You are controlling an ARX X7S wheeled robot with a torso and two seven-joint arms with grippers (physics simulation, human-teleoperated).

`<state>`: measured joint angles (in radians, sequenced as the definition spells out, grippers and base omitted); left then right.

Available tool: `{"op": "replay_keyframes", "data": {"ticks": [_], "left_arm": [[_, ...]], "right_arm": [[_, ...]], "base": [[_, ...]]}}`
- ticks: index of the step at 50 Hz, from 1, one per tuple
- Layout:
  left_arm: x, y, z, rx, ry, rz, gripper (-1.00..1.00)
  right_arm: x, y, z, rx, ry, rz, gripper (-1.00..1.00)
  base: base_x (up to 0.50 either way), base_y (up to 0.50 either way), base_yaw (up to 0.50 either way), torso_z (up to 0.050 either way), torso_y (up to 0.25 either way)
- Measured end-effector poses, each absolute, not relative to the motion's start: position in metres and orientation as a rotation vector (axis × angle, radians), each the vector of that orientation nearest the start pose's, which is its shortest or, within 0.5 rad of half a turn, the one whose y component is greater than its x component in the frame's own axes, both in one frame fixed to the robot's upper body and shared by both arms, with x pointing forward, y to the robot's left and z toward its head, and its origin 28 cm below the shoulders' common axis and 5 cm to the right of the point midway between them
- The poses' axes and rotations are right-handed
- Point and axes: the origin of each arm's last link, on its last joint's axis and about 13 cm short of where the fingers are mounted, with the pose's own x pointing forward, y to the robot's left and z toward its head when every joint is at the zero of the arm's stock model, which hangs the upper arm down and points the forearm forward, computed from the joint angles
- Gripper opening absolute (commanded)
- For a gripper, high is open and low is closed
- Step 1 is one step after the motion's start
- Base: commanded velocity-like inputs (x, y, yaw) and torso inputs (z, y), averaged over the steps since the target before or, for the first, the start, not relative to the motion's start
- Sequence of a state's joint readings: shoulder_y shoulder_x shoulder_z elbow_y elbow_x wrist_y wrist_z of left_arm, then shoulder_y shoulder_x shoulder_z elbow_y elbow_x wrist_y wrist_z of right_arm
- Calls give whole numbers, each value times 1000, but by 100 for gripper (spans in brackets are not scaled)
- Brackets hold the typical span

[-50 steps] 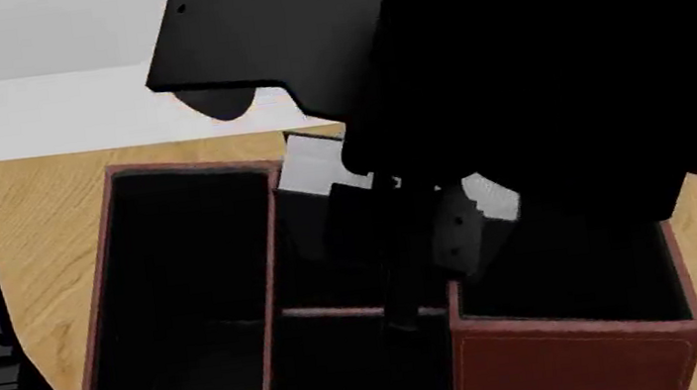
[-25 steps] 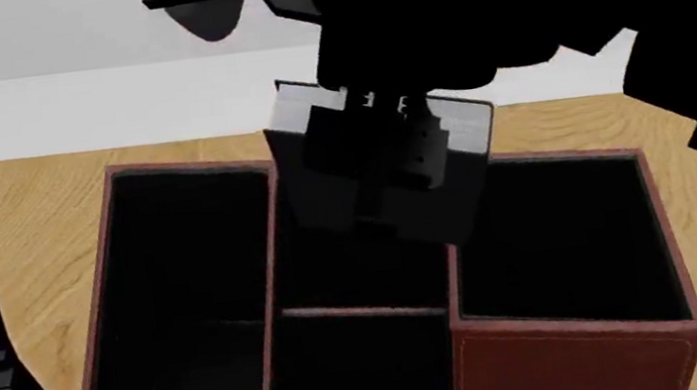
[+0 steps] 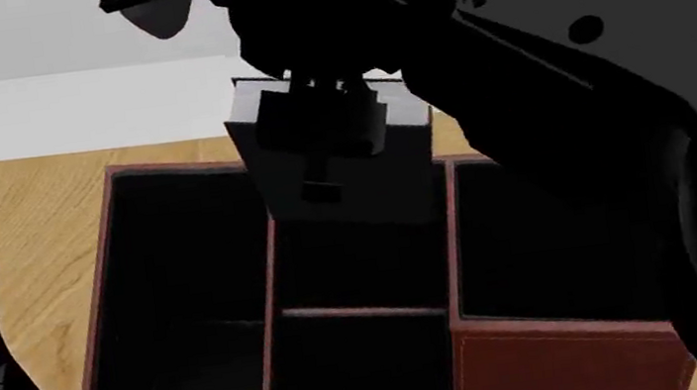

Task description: Pick up the book and place it in the front compartment of the caddy.

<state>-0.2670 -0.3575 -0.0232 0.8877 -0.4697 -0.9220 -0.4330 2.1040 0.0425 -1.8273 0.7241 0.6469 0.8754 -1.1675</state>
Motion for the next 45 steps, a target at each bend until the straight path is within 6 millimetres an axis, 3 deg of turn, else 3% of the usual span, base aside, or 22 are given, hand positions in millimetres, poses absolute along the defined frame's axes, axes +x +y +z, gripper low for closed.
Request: {"op": "replay_keyframes", "data": {"ticks": [45], "left_arm": [[197, 235, 176, 68, -180, 123, 100]], "right_arm": [[399, -45, 387, -1193, 827, 865, -100]], "base": [[0, 0, 0, 0, 1]]}}
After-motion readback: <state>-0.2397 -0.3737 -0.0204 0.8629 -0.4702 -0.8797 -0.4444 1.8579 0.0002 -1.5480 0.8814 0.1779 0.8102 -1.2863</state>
